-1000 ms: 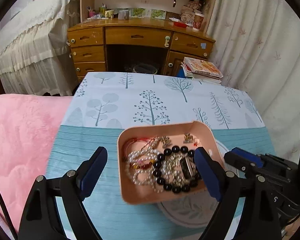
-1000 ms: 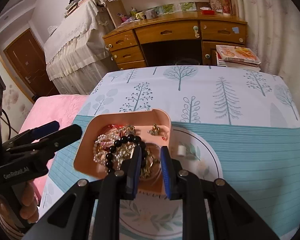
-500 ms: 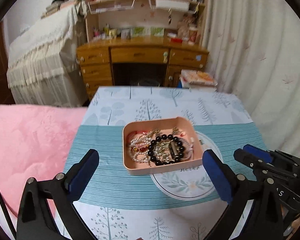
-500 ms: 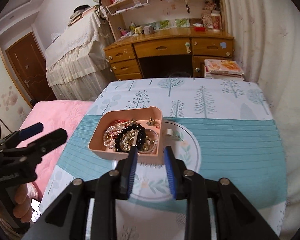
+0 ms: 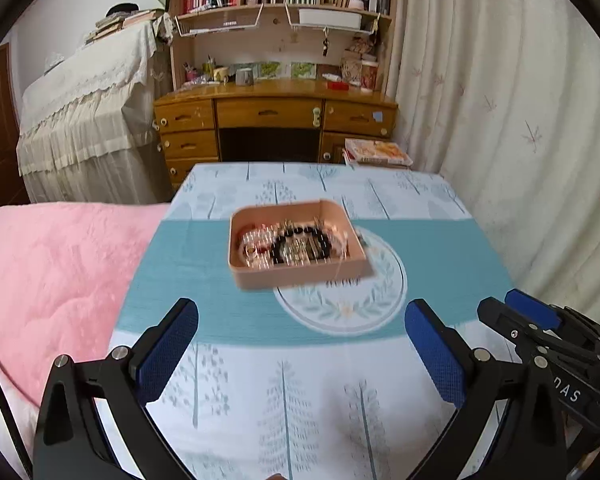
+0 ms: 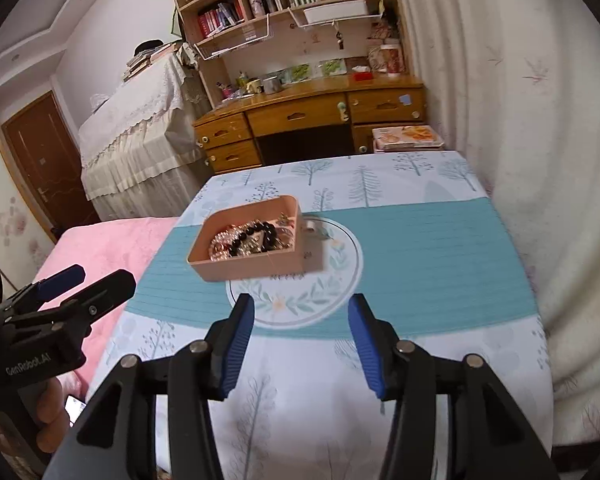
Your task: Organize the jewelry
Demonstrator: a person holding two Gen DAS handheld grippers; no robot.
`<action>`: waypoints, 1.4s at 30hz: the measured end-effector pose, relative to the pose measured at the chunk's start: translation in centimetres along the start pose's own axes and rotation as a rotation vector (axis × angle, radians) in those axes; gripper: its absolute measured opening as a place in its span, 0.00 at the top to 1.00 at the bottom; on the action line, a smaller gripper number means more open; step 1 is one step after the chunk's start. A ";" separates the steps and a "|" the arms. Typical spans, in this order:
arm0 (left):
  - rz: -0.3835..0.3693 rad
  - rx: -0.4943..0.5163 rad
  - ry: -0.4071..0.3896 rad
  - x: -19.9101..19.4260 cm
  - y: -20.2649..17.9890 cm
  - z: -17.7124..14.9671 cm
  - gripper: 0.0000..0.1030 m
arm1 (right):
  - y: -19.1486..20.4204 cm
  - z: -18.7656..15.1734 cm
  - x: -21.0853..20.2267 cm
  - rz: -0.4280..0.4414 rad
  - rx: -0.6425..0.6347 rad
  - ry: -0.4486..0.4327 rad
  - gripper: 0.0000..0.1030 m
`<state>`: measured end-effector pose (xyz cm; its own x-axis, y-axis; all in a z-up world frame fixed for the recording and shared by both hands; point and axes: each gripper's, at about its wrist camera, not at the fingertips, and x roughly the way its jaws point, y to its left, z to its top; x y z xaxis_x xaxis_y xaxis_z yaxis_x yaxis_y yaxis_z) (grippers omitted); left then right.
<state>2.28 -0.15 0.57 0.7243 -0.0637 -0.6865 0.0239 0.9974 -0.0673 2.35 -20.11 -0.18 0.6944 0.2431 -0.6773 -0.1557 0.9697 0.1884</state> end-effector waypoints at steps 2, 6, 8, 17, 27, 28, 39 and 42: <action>-0.002 0.004 0.014 -0.3 -0.4 -1.0 0.01 | 0.1 -1.0 -0.6 0.011 0.011 -0.001 0.52; 0.018 -0.002 0.021 -0.6 -0.9 -2.5 0.01 | 0.4 -2.5 -1.0 0.036 0.023 0.012 0.51; 0.019 -0.006 0.031 -0.7 -1.1 -3.2 0.01 | 0.6 -3.0 -1.1 0.028 0.020 0.011 0.51; 0.063 -0.007 0.038 -0.8 -1.7 -4.1 0.01 | 1.1 -3.4 -1.9 0.006 0.003 -0.036 0.51; 0.091 0.002 -0.006 -1.5 -1.9 -4.0 0.01 | 1.7 -3.6 -2.8 -0.001 -0.027 -0.081 0.51; 0.093 0.002 -0.007 -1.5 -2.0 -4.0 0.01 | 1.6 -3.6 -2.8 -0.001 -0.026 -0.083 0.51; 0.098 0.002 -0.001 -1.5 -1.9 -4.0 0.01 | 1.7 -3.7 -2.8 0.000 -0.025 -0.078 0.51; 0.097 0.001 -0.002 -1.4 -2.0 -3.9 0.01 | 1.7 -3.7 -2.8 0.000 -0.025 -0.079 0.51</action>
<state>-1.50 -2.14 -1.16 0.7245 0.0336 -0.6884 -0.0458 0.9989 0.0005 -2.46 -19.05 -0.58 0.7474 0.2414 -0.6190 -0.1727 0.9702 0.1698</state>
